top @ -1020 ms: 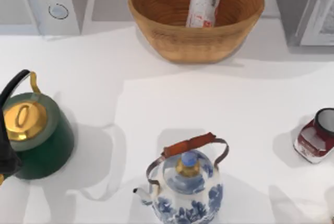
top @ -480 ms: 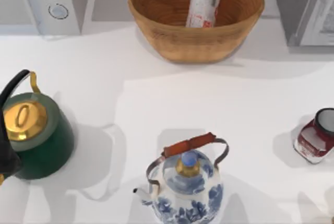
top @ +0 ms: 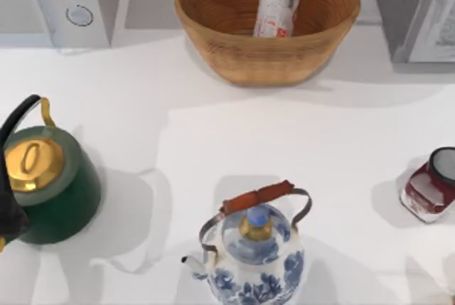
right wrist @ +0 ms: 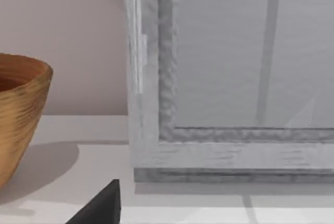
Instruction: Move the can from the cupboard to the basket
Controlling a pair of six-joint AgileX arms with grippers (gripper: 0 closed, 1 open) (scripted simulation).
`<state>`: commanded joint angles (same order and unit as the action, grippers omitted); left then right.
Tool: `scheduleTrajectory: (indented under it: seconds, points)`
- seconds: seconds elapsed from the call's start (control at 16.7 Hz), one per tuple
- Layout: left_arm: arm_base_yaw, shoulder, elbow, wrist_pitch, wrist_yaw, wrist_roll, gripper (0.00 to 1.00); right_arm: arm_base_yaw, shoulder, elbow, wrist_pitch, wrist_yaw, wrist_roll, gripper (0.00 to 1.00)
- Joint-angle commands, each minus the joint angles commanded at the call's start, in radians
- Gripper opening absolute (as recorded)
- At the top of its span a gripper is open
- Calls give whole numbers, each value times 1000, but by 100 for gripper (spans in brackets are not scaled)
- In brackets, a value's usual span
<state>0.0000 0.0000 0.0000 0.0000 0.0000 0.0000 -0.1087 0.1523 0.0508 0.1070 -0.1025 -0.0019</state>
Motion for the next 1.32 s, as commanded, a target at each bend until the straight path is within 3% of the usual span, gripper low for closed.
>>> scheduleTrajectory:
  seconds: [0.9,1.14,1.32]
  points:
    - [0,0,0,0,0,0,100,-754,1147,295,915,-758,23,100]
    - [0,0,0,0,0,0,100,-886,1350,318,1068,-880,32,100]
    - [0,0,0,0,0,0,100,-917,1398,317,1105,-910,35,100]
